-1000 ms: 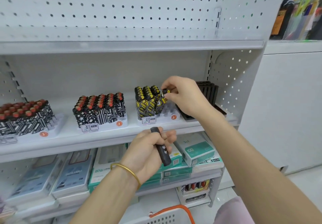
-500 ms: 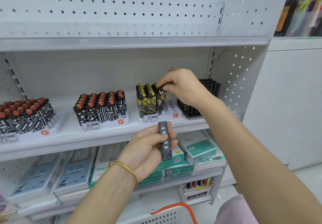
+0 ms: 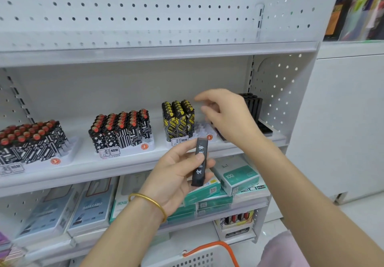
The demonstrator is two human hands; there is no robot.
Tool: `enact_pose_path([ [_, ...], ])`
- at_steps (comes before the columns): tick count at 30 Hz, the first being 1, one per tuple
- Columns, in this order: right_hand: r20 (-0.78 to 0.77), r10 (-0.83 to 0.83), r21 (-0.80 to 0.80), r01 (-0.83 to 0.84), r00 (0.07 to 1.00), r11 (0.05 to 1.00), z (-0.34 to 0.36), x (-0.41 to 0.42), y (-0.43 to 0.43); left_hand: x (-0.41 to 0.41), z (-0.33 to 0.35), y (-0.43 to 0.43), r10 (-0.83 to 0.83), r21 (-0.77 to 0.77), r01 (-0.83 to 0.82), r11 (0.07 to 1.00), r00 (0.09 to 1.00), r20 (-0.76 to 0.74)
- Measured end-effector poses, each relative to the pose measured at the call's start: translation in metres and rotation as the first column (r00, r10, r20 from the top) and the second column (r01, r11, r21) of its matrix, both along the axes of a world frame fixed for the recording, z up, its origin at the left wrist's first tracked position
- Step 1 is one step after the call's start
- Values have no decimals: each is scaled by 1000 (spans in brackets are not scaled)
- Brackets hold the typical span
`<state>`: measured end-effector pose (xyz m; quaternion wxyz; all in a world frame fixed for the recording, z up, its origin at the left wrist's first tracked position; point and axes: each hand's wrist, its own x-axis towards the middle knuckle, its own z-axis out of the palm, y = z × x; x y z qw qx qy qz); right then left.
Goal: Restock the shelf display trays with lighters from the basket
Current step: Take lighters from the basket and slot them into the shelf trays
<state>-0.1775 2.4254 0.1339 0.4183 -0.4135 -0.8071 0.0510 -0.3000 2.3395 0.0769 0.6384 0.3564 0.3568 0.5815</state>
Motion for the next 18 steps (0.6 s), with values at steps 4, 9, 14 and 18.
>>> enact_pose_path([
  [4,-78,200,-374,-215,977,902,-11,30,-25,8,0,3,38,106,-14,994,973,-229],
  [9,-443,236,-453,-443,865,773,-18,68,-36,23,1,8,159,207,-97,974,939,-306],
  [14,-483,206,-447,-442,851,778,-23,91,-42,34,11,18,271,347,-124,930,867,-417],
  [18,-419,168,-440,-362,892,822,-30,101,-43,44,20,26,282,394,-114,912,872,-400],
])
